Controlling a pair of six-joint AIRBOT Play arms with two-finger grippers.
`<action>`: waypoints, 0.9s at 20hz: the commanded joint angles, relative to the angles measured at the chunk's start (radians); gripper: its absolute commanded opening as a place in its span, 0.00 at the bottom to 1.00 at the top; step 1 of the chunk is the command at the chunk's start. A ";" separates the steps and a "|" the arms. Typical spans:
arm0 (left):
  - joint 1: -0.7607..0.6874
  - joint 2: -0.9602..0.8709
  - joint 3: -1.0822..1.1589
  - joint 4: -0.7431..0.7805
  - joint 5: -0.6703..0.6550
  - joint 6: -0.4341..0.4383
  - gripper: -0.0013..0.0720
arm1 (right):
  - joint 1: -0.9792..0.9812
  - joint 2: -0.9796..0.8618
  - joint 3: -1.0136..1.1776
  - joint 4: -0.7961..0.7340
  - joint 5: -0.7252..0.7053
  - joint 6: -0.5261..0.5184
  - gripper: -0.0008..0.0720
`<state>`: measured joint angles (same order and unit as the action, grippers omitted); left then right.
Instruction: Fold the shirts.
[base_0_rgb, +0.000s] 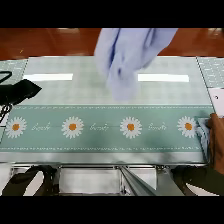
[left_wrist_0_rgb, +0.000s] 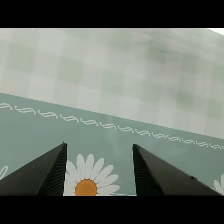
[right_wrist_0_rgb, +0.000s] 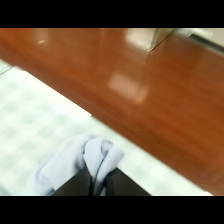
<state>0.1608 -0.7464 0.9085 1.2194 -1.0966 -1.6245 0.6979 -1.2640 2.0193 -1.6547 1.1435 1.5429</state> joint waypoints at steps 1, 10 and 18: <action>0.001 0.066 -0.060 -0.005 0.015 0.019 0.71 | 0.140 0.005 -0.106 -0.009 0.022 0.120 0.05; 0.001 0.076 -0.087 -0.084 -0.021 0.108 0.71 | 0.175 -0.032 -0.494 -0.112 0.084 0.310 0.05; -0.164 0.020 -0.182 -0.185 -0.041 0.174 0.71 | 0.018 -0.053 -0.996 0.080 -0.169 0.395 0.55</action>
<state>0.0753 -0.7021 0.7677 1.0874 -1.1660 -1.4696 0.7586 -1.3022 1.1316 -1.6531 1.0615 1.9160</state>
